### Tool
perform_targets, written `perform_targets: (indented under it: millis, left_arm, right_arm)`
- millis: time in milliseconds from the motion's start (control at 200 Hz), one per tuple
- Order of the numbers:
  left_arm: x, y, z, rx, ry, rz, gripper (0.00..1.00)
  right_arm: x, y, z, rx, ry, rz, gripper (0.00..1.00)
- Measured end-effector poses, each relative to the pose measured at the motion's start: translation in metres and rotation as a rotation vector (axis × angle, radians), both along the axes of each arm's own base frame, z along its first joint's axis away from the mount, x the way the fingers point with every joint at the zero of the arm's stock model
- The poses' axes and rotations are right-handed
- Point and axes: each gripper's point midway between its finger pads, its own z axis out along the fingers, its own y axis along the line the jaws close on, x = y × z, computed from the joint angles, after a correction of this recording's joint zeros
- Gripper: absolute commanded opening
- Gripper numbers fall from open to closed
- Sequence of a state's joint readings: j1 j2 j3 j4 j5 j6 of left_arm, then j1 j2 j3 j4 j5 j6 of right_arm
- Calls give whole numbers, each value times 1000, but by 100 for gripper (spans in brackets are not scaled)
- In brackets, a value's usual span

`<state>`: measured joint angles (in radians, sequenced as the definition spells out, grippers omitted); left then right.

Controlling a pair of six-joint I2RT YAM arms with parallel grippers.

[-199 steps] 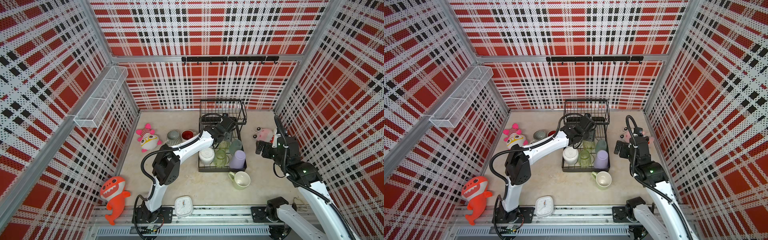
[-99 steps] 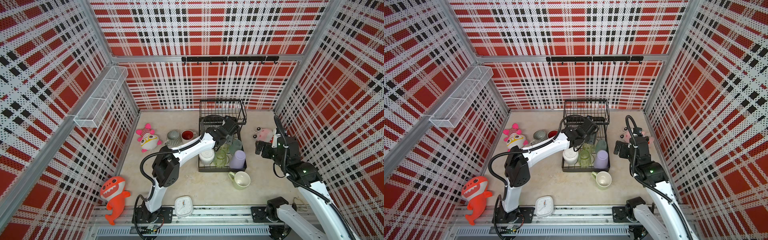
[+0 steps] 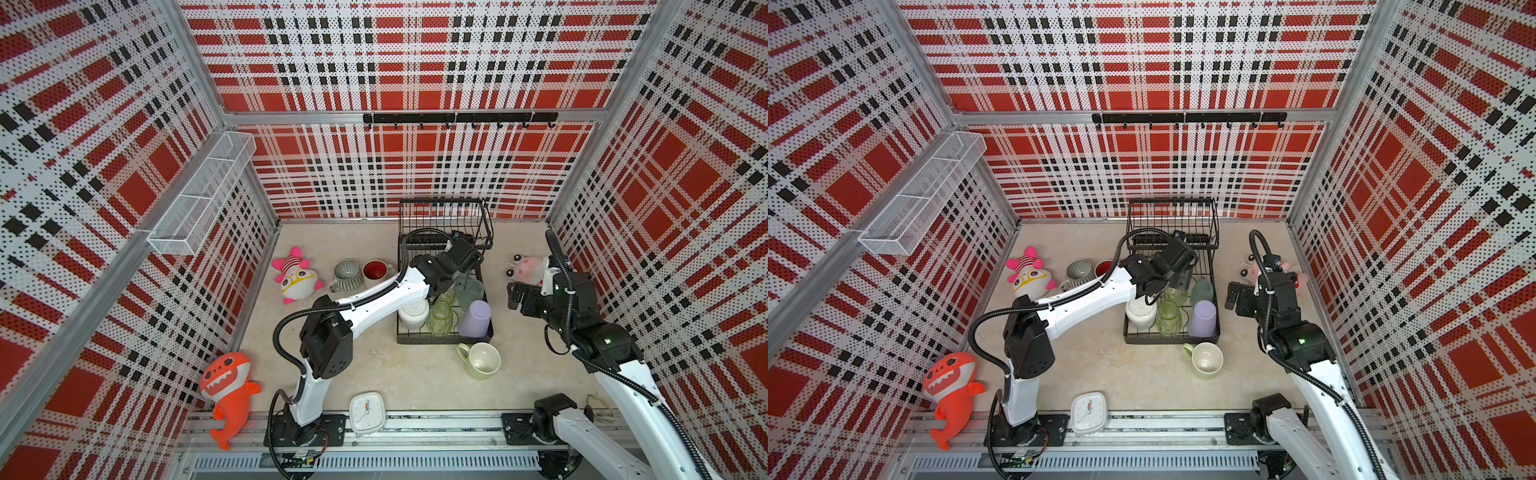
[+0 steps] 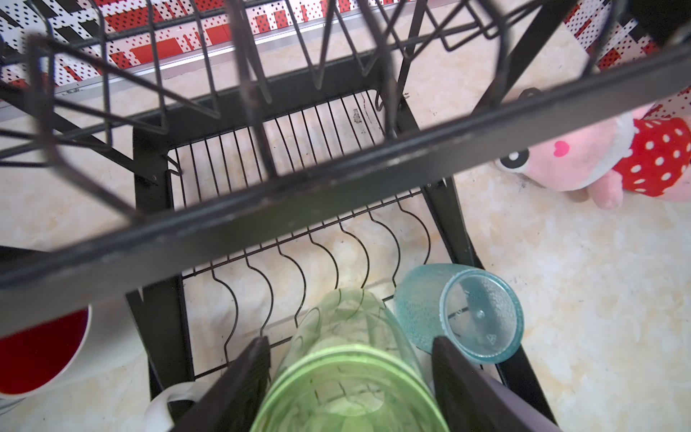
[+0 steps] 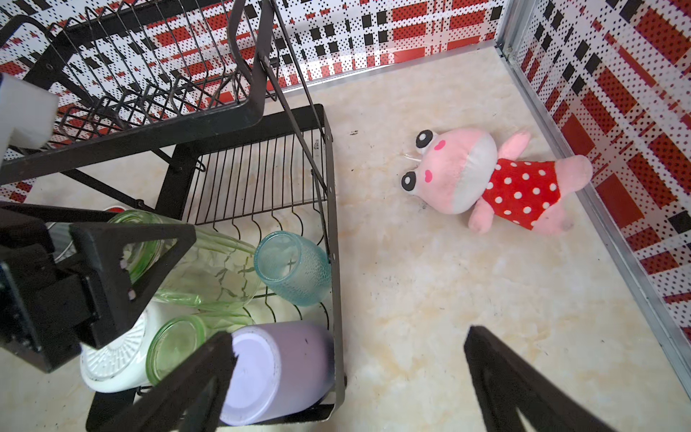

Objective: Load cups into a dish rack
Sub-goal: Place the cup on the dish rack.

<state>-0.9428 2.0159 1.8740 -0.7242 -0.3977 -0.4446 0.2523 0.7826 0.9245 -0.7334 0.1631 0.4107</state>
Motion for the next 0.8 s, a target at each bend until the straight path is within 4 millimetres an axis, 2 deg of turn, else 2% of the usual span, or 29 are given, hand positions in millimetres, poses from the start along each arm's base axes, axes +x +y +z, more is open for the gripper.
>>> perform_targets:
  millis: [471, 606, 802]
  left_arm:
    - [5, 2, -21, 33, 30, 3, 57]
    - [6, 2, -23, 33, 35, 1, 63]
    - [7, 2, -24, 29, 41, -3, 64]
  right_arm:
    - [0, 2, 0, 7, 1, 10, 100]
    - [0, 3, 0, 8, 1, 12, 100]
    - [0, 3, 0, 8, 1, 12, 100]
